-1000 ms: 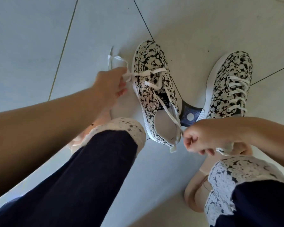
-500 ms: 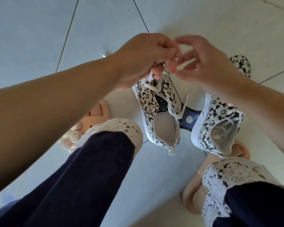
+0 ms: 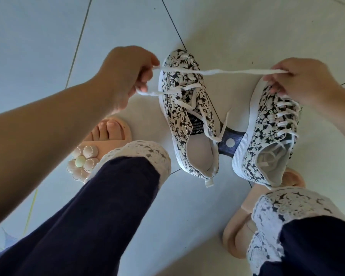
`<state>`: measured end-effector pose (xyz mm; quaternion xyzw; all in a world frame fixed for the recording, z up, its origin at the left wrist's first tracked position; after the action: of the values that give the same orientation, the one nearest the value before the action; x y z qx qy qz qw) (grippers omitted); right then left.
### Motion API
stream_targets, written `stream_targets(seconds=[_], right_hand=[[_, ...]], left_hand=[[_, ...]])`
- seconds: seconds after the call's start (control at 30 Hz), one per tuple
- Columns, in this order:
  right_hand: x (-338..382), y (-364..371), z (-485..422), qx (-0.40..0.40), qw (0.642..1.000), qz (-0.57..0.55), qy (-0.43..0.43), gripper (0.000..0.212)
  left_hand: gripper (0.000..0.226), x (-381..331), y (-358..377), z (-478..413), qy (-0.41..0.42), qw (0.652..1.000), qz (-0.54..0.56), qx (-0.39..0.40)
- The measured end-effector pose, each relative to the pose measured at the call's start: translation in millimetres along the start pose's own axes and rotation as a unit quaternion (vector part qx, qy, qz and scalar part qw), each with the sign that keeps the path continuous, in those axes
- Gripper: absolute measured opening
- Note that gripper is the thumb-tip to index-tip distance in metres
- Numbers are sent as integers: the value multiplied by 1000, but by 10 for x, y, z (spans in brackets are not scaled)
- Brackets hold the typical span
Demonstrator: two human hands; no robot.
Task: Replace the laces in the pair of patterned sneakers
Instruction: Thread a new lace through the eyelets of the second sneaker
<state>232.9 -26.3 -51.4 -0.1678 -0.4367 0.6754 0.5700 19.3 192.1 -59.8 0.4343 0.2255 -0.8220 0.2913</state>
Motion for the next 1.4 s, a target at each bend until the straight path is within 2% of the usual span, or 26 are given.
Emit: stream_targets(seconds=[0.1, 0.2, 0.23, 0.3, 0.33, 0.37, 0.47, 0.53, 0.57, 0.63, 0.67, 0.77, 0.83, 0.9, 1.03, 1.13, 1.23, 1.4], right_hand=[[16, 126, 39, 66, 993, -93, 28, 21], [100, 271, 106, 161, 950, -239, 122, 20], [151, 328, 155, 204, 914, -309, 166, 21], [269, 419, 262, 276, 808, -463, 236, 27], [324, 449, 293, 293, 770, -508, 250, 26], [370, 456, 307, 300, 754, -526, 253, 24], [442, 335, 238, 257, 789, -517, 211, 21], [440, 184, 130, 207, 811, -521, 171, 30], [424, 129, 78, 183, 834, -495, 161, 35], [365, 139, 29, 150, 884, -410, 169, 42], [339, 207, 34, 155, 894, -381, 180, 43], [380, 466, 150, 229, 869, -397, 186, 38], [444, 528, 190, 254, 845, -444, 156, 29], [502, 515, 184, 258, 838, -465, 123, 15], [572, 549, 170, 250, 859, -440, 84, 15], [611, 624, 176, 222, 894, -385, 53, 16], [622, 627, 156, 178, 929, -325, 9, 17], [617, 515, 133, 171, 935, -310, -11, 20]], left_hand=[[26, 39, 135, 93, 32, 992, -101, 66], [23, 25, 302, 181, 61, 980, -159, 106], [21, 17, 358, 201, 76, 973, -186, 113], [15, 1, 457, 238, 114, 952, -248, 136], [12, 0, 501, 253, 131, 940, -278, 151], [11, 0, 539, 267, 145, 927, -305, 165], [27, -41, 585, 247, 197, 900, -361, 141], [36, -90, 529, 183, 212, 910, -349, 66], [37, -95, 500, 159, 208, 918, -336, 39], [30, -44, 504, 142, 189, 925, -326, 45], [22, -7, 531, 150, 181, 923, -332, 68], [7, 77, 640, 203, 175, 903, -371, 130], [7, 108, 686, 192, 171, 891, -396, 140], [8, 122, 707, 168, 162, 891, -403, 132], [10, 157, 726, 166, 155, 898, -399, 104], [14, 186, 735, 170, 141, 913, -374, 82], [7, 200, 752, 164, 117, 936, -323, 74], [7, 217, 758, 177, 119, 944, -300, 61]])
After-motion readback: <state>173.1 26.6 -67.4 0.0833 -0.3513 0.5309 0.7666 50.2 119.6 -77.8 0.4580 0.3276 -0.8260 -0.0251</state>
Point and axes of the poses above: each hand's wrist, its own z-axis away from the middle knuckle, its own y-axis out of the palm, x = y × z, the point moved 4 cm from there along -z, towards the middle knuckle, and after that the axes turned 11 degrees about y, right-handed, at the moved point
